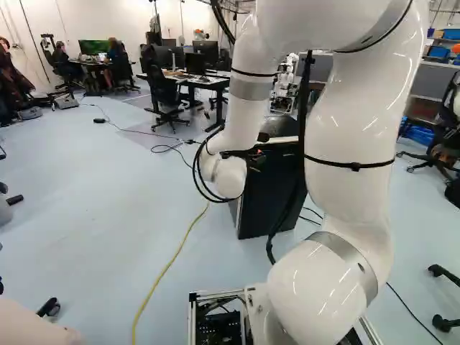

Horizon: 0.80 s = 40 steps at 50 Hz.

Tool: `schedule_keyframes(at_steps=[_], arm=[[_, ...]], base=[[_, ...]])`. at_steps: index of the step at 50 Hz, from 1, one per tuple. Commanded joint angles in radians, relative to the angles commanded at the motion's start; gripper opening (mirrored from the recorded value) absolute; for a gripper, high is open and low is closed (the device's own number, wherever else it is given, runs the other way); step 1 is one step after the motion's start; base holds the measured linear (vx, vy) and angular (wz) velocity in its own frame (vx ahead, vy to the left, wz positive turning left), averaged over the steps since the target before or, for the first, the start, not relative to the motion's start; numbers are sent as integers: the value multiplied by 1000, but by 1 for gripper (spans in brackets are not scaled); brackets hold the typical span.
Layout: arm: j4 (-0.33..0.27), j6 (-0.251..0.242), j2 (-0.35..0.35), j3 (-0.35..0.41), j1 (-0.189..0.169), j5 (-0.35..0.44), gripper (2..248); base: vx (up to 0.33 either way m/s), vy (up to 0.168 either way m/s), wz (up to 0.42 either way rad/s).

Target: Grab a drink from the fridge

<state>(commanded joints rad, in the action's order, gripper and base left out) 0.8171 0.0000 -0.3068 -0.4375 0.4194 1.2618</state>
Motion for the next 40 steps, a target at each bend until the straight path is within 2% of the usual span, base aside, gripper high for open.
schedule_keyframes(at_steps=[40], arm=[[295, 0, -202, -123, 119, 176, 247]], base=[[0, 0, 0]])
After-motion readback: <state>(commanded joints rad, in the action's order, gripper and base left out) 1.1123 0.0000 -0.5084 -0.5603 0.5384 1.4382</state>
